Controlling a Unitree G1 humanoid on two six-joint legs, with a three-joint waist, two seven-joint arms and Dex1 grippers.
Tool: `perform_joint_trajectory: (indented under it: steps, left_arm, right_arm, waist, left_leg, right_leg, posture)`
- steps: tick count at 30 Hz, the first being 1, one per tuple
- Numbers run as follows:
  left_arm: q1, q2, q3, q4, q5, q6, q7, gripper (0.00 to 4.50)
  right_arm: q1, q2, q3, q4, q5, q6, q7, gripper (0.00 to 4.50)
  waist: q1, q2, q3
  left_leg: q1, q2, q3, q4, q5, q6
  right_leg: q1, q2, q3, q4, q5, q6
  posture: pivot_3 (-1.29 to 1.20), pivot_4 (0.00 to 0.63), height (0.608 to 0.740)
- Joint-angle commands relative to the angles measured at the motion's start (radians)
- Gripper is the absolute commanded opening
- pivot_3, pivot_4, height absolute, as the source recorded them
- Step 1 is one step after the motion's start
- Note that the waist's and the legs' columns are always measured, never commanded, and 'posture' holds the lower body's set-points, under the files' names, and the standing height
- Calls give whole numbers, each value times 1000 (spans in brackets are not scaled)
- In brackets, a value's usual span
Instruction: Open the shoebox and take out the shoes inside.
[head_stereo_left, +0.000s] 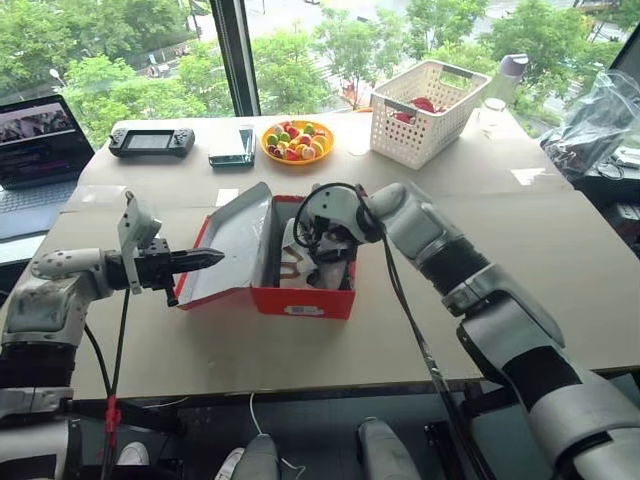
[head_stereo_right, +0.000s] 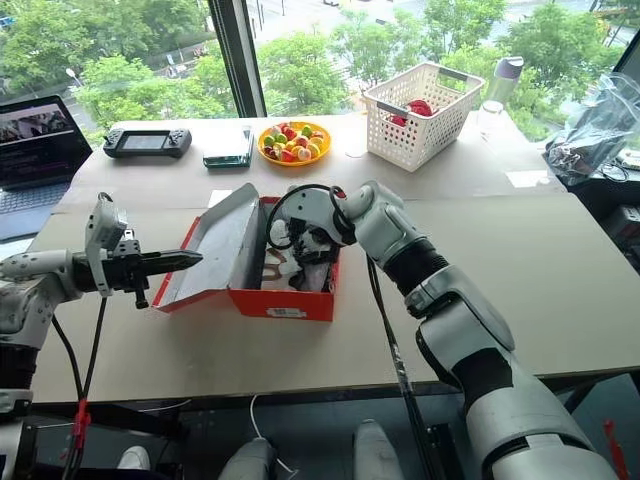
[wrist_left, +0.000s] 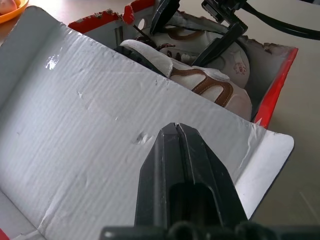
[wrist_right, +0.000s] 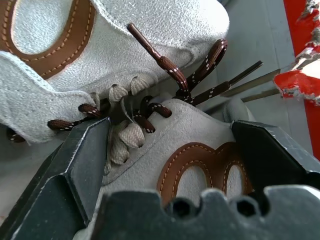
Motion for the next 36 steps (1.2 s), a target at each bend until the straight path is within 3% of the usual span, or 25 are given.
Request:
perform_joint_trajectory:
  steps: [1,3,6,15,18,27,36]
  left_arm:
    - [2,3,27,-40,-2,-5,12,0]
    - [5,1,29,-47,-5,-5,19,0]
    - [11,-1,33,-60,-10,0,28,0]
    - [18,-10,33,-74,-11,2,45,0]
    - [15,-10,31,-71,-10,0,47,0]
    - [5,-9,24,-61,-4,-4,43,0]
    - [-12,-4,15,-54,4,0,39,0]
  right_arm:
    - [23,0,2,110,-54,-32,-6,4478]
    - [33,8,-3,144,-63,-34,-10,4478]
    - [47,5,0,165,-84,-58,-9,3791]
    - [40,22,-25,170,-104,-64,-11,786]
    - [38,28,-32,166,-108,-65,-8,4]
    - [21,28,-112,28,-60,5,23,4]
    - [-11,-59,-362,-466,199,423,136,4]
  waist:
    - [1,0,0]
    - [2,-1,0]
    - [6,-2,-1]
    - [10,-3,-2]
    - [8,-3,-2]
    - [4,-3,-2]
    - [-3,-2,1]
  left_leg:
    - [1,0,0,0,0,0]
    - [6,0,-1,0,0,0]
    - [10,0,-1,0,0,0]
    - [12,0,-1,0,0,0]
    - [12,0,-1,0,0,0]
    - [12,0,-1,0,0,0]
    - [-6,0,-3,-1,0,0]
  right_leg:
    - [1,0,0,0,0,1]
    - [7,0,-1,-1,-4,6]
    - [11,0,-1,-1,-4,7]
    - [12,0,-1,0,-4,7]
    - [12,0,-1,0,-4,7]
    - [11,0,-1,0,-4,6]
    - [-6,0,-1,0,1,-2]
  posture:
    - [0,150,724]
    - [0,150,724]
    - [0,150,724]
    - [0,150,724]
    - [0,150,724]
    - [0,150,724]
    - [0,150,724]
